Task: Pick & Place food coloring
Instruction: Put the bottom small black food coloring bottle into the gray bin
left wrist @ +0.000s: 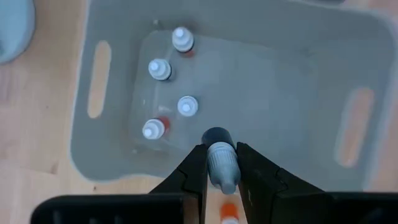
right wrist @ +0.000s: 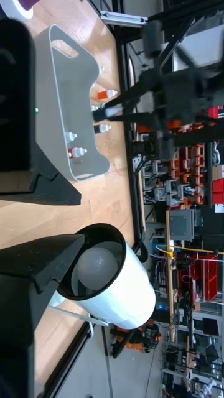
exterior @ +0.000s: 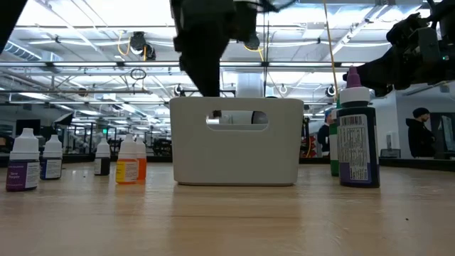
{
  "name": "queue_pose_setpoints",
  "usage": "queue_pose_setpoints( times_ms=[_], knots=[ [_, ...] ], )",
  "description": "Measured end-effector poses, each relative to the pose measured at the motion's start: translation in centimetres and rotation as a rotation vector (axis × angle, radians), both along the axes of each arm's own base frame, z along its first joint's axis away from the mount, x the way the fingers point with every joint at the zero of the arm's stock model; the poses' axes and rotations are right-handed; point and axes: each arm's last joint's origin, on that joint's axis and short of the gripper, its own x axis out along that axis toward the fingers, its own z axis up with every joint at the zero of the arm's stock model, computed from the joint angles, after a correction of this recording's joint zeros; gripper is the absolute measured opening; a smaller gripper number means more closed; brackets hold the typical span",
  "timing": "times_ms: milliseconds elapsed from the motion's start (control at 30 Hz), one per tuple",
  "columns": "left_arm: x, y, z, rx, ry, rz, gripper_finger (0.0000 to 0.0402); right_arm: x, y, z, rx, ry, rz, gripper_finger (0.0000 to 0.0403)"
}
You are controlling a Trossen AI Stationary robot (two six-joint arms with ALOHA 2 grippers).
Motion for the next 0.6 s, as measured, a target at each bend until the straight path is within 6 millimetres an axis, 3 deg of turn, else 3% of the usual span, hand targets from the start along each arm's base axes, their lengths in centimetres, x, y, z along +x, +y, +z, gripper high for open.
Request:
queue_pose_setpoints(
  times_ms=[200,600],
  knots=[
    [0.7,1.1,-2.6,0.011,0.096,0.041,0.0065,0.0,0.0,0.0,0.000,0.000,0.000,0.0077],
    [0.2,2.2,-4.2,0.029,0.173,0.132,0.0071,0.0,0.0,0.0,0.000,0.000,0.000,0.0077]
  ],
)
